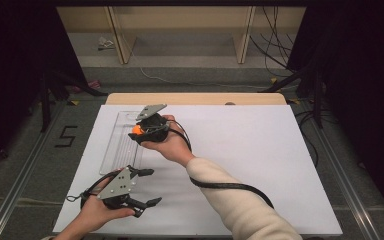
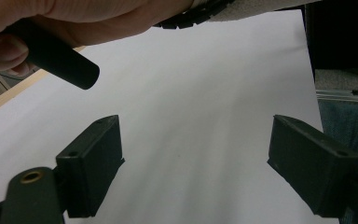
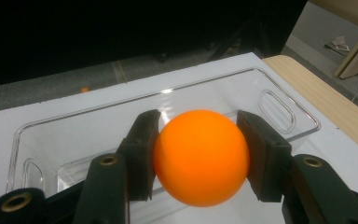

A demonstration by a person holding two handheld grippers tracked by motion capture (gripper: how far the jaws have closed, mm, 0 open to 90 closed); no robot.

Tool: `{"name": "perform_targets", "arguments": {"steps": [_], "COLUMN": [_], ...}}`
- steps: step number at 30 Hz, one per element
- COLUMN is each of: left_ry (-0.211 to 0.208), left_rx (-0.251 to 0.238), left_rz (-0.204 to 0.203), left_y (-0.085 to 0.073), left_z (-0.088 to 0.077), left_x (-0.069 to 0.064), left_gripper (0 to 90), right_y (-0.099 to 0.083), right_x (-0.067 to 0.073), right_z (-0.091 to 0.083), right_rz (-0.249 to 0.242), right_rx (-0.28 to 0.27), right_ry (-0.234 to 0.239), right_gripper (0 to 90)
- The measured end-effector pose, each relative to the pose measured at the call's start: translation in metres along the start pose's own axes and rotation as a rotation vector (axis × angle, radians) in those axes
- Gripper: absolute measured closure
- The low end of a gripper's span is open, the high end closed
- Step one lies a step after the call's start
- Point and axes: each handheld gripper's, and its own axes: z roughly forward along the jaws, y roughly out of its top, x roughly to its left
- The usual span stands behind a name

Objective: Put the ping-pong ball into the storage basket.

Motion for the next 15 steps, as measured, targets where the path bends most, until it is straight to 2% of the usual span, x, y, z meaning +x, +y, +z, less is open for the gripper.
{"name": "perform_targets", "arguments": {"steps": [15], "left_ry": [-0.003], "left_rx": [0.002], "left_rz": [0.0], "left_y": [-0.0001], "left_z": [0.0004], "left_x": [-0.0002], "left_gripper": [17.0], "right_y": [0.0047], "right_x": [0.0032], "right_z": [0.0093], "right_rz": [-0.01], "right_rx": [0.007], "right_ry": [0.013], "right_gripper": [51.5]}}
